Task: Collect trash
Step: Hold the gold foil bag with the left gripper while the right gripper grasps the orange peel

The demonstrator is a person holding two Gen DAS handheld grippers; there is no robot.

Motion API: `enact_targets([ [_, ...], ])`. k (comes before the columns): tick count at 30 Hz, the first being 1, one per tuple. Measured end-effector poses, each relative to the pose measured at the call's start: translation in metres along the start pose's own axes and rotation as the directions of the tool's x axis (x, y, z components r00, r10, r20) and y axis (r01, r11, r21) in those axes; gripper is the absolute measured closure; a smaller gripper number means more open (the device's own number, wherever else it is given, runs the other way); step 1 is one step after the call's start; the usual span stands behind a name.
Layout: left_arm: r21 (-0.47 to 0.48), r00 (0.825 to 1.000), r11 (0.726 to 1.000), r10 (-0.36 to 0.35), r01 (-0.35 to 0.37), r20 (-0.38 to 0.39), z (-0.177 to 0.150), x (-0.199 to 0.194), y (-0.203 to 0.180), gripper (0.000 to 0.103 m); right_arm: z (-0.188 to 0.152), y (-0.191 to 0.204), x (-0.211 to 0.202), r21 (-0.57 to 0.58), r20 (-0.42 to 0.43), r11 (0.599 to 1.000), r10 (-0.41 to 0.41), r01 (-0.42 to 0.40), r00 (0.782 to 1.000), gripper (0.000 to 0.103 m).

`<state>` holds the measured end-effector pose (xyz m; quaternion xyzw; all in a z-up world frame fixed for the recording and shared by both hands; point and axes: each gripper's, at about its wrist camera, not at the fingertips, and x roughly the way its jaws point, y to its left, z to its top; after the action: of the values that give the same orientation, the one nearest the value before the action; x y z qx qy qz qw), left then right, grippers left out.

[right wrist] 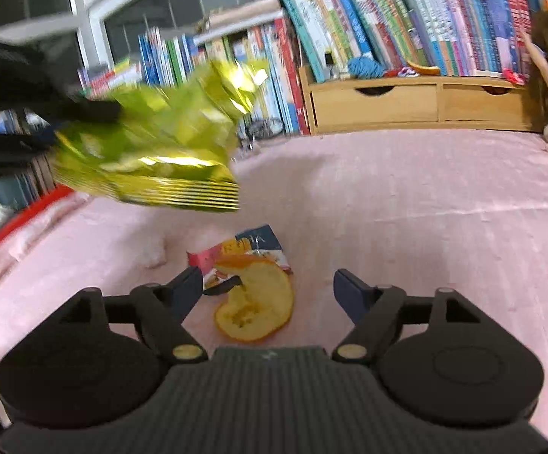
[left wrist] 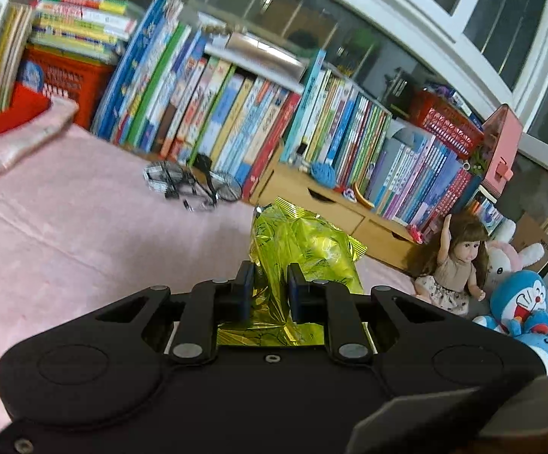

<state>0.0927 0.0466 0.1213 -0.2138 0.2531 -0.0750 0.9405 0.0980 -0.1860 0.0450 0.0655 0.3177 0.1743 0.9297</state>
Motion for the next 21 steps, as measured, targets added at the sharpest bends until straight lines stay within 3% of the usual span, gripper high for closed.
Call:
enact_targets([
  [2, 0.024, 1.000, 1.000, 0.006, -0.006, 0.024, 0.001, -0.012, 0.001, 0.086, 0.003, 0.001, 0.010, -0.004, -0.029, 1.000, 0.014, -0.014, 0.999, 0.023],
  [4, 0.037, 0.999, 0.999, 0.009, -0.011, 0.041, 0.000, -0.022, 0.003, 0.086, 0.003, 0.001, 0.013, 0.019, -0.051, 0.999, 0.029, -0.029, 0.998, 0.055],
  [7, 0.069, 0.998, 0.997, 0.020, -0.024, 0.065, -0.004, -0.034, 0.004, 0.086, 0.000, -0.002, 0.007, 0.048, -0.047, 0.998, 0.034, -0.032, 0.998, 0.085],
  [21, 0.181, 0.994, 0.984, -0.024, 0.004, 0.106, -0.045, -0.094, 0.001, 0.085, -0.016, -0.021, -0.053, 0.046, 0.026, 0.998, 0.042, -0.043, 0.999, 0.091],
])
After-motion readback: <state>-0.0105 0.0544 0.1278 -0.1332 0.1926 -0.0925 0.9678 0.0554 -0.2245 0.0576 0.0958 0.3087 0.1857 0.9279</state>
